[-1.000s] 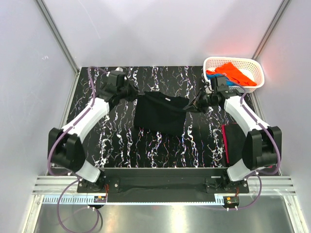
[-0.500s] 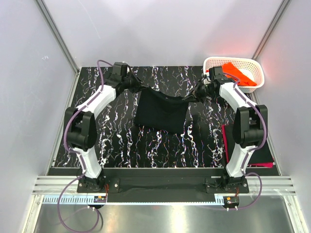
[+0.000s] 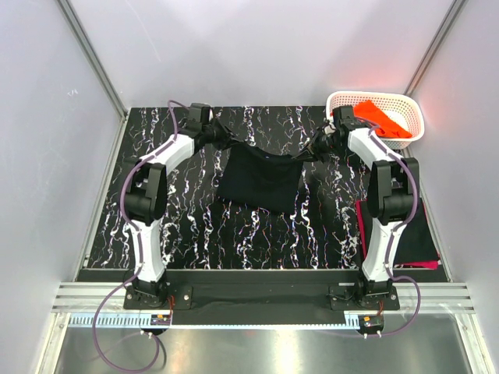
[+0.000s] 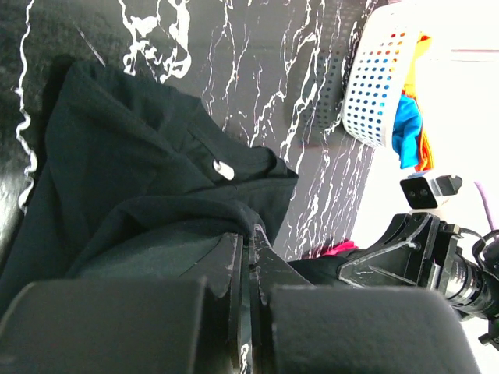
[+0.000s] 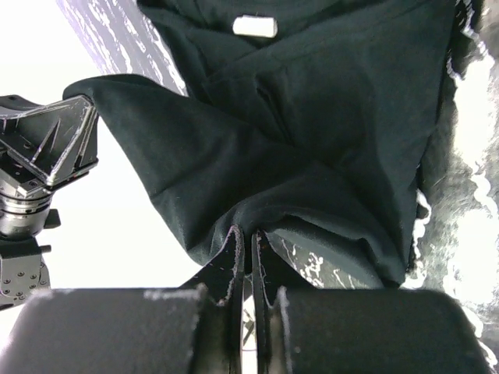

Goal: Fold and stack the t-shirts
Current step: Fold the tshirt

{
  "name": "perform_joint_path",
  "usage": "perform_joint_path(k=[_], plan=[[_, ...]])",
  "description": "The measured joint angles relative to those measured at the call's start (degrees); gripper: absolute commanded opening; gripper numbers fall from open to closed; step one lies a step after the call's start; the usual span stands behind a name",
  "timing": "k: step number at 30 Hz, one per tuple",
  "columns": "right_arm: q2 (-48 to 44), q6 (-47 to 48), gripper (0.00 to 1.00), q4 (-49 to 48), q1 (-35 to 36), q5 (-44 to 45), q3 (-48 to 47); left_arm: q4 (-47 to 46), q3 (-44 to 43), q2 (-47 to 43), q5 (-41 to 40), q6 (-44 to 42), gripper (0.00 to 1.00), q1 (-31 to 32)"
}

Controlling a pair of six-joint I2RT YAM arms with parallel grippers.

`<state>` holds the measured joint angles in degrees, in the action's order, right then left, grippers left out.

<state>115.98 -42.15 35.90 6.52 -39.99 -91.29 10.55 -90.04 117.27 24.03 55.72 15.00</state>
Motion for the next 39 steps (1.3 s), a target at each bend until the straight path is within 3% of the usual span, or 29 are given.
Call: perform_joint_path(k=[5,10,13,16,18,26,31,39], plan=[[2.4,0.0,0.08,0.0,-0.6,0.7,-1.5,-0.9,-2.0,2.7,0.5,0.1,0.01,-0.4],[5.1,0.1,0.13,0.0,-0.9,3.5,-3.8,-1.3,-4.5,5.9,1.6,0.2,0.08,-1.4],[6.8,0.3,0.22,0.1,-0.9,6.8,-5.6,-1.4,-6.5,8.6,2.2,-0.2,0.19,-1.8],[10.2,0.8,0.46,0.0,-0.9,11.0,-10.2,-0.6,-11.3,12.9,3.1,-1.7,0.25,-2.4],[12.7,1.8,0.52,-0.3,-0.9,13.4,-13.9,-0.2,-16.2,16.5,4.1,-2.7,0.25,-3.0],[13.7,8.3,0.61,1.8,-1.0,19.2,-23.1,2.2,-18.2,15.8,4.6,-6.7,0.32,-6.5],[8.9,12.7,0.69,3.0,-1.0,18.9,-18.4,2.3,-16.7,11.8,7.5,-10.6,0.35,-6.4],[7.8,15.9,0.66,3.8,-1.0,17.3,-13.4,7.2,-17.2,12.2,6.1,-21.8,0.42,-3.3]])
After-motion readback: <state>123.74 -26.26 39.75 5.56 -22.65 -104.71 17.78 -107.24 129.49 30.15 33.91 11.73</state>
